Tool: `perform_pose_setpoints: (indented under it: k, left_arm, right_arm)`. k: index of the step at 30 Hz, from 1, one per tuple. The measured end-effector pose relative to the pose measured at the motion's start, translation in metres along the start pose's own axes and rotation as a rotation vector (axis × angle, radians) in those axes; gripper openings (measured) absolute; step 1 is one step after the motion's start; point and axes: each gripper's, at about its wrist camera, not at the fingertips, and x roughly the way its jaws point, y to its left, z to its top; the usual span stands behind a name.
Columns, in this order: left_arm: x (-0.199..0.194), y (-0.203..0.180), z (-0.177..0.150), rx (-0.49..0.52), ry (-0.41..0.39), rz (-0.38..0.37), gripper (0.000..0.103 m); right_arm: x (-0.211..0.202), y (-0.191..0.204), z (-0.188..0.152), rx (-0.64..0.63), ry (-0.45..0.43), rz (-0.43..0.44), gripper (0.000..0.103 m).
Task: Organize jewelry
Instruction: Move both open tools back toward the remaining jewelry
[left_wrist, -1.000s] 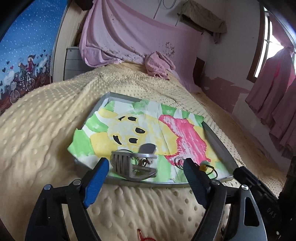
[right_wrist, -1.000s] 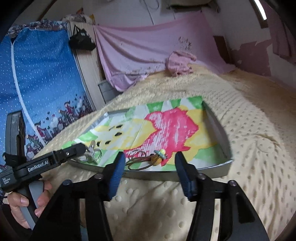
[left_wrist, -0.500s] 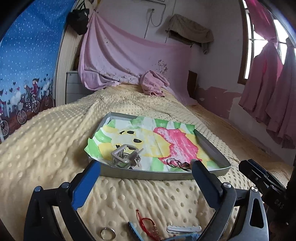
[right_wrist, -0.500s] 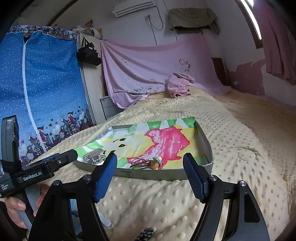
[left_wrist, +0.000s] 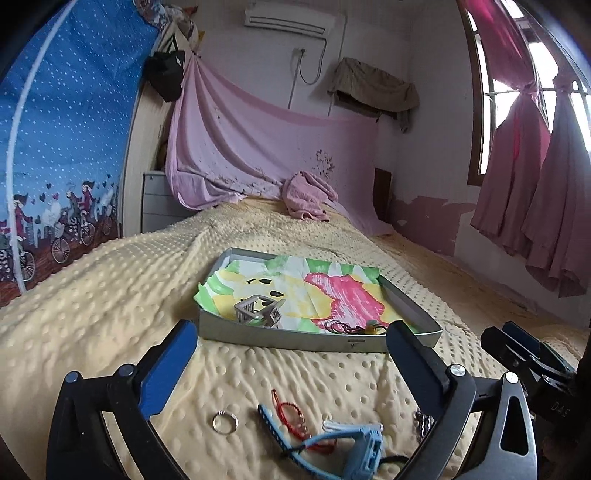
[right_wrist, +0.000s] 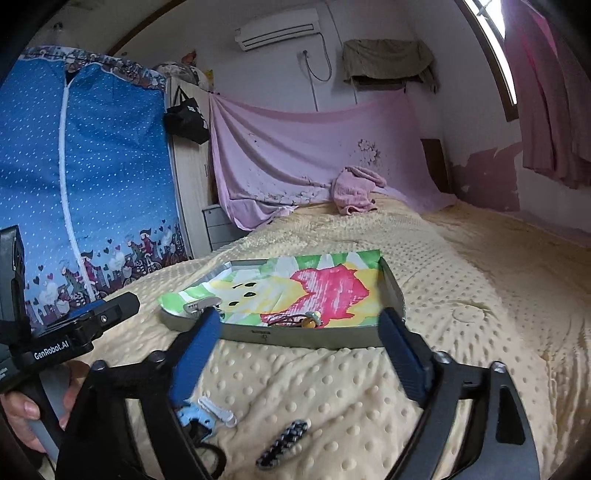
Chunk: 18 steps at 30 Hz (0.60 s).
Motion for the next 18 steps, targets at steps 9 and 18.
perform_pose_setpoints:
  k: [9, 18]
  left_arm:
    - [-0.044, -0.004, -0.026, 0.017, -0.042, 0.026, 0.103]
    - [-0.069, -0.006, -0.053, 0.012, 0.008, 0.035, 0.103]
  right_arm:
    - [-0.043, 0.005, -0.009, -0.066, -0.029, 0.007, 0.089]
    - [-0.063, 0.004, -0.02, -0.111, 0.01, 0.013, 0.089]
